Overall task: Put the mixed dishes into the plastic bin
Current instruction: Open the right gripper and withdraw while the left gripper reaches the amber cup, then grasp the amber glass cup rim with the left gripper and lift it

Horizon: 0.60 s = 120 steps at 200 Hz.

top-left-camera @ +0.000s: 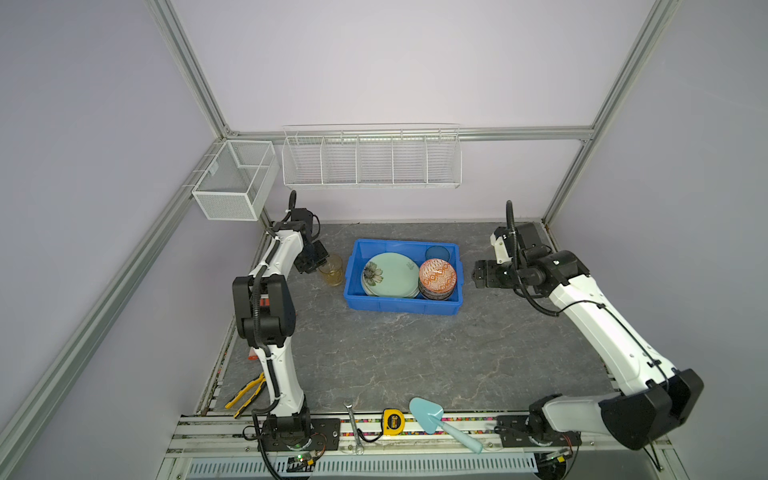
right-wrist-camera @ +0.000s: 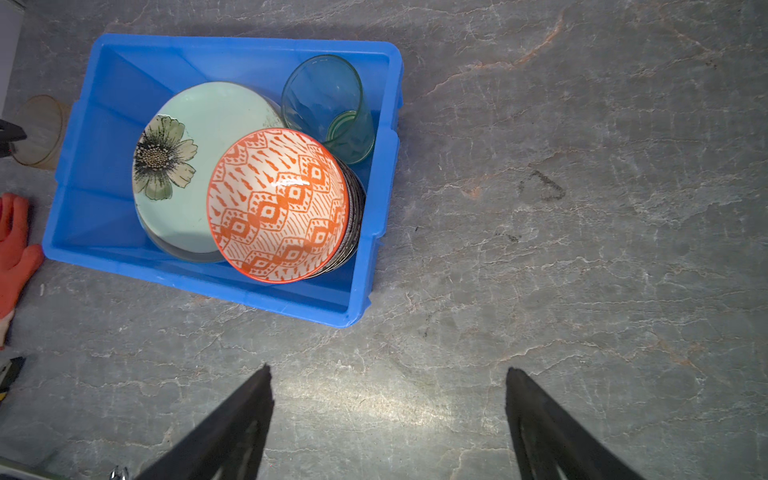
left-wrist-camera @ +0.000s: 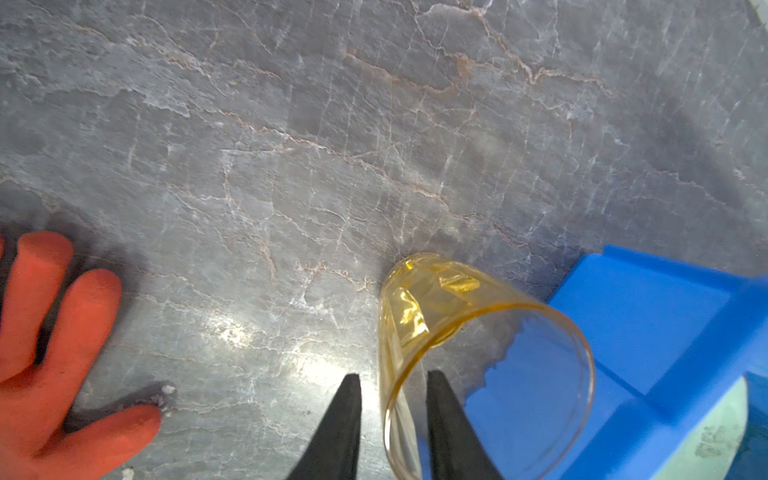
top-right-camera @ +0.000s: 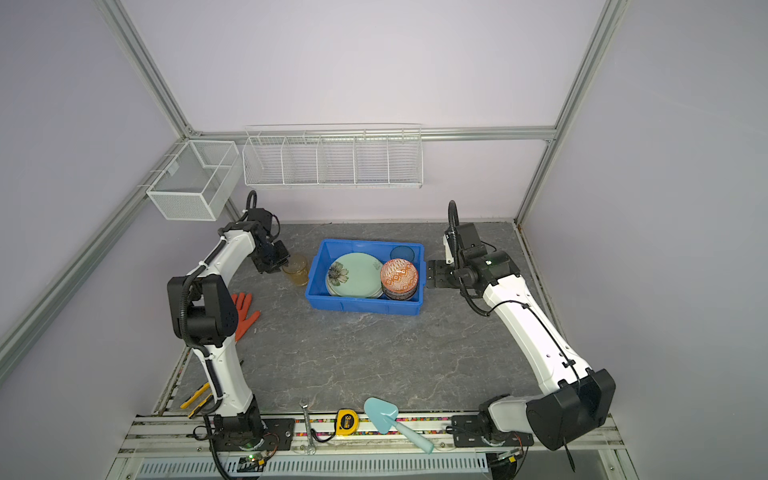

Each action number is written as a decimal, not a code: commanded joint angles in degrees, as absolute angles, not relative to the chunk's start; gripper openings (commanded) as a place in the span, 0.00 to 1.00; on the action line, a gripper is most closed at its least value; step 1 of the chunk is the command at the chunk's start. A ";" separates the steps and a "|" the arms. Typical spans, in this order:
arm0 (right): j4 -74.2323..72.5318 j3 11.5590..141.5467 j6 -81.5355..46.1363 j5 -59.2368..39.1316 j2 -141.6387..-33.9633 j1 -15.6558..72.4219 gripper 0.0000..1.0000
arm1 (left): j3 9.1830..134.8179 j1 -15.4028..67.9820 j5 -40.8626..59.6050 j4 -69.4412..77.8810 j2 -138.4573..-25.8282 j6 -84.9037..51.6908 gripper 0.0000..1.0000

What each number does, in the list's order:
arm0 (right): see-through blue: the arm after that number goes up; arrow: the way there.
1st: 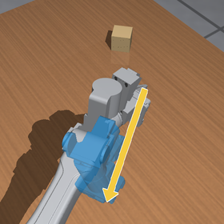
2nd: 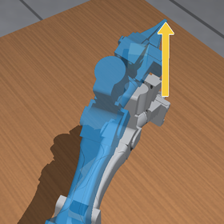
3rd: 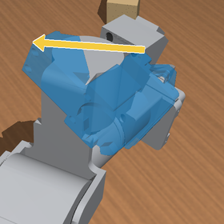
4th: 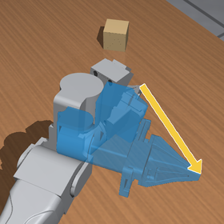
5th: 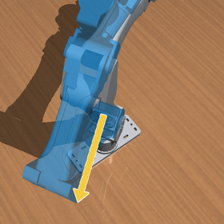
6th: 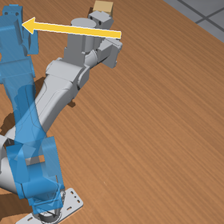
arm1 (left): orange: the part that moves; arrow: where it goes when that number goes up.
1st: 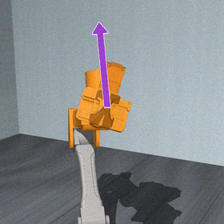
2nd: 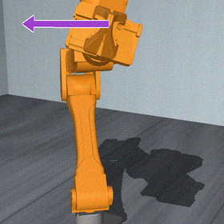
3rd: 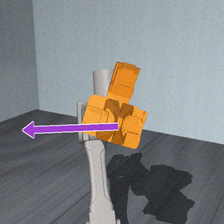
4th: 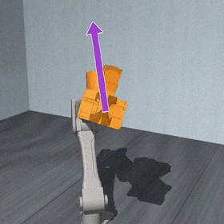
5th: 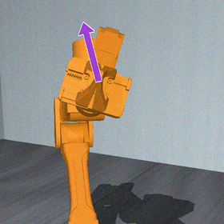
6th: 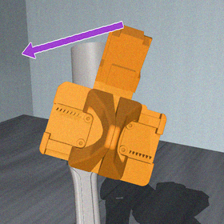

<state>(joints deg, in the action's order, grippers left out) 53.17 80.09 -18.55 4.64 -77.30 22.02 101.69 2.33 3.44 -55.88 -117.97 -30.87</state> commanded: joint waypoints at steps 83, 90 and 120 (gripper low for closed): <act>51.89 81.78 -19.73 0.38 -80.07 23.54 0.92 | 100.70 2.90 1.97 -57.95 -116.78 -29.28 0.00; 51.75 82.46 -19.65 0.20 -80.74 24.03 0.92 | 100.40 2.90 1.64 -58.38 -116.19 -28.96 0.00; 51.50 86.08 -19.29 -0.08 -83.76 26.53 0.92 | 98.78 2.90 -0.39 -61.06 -112.41 -27.53 0.00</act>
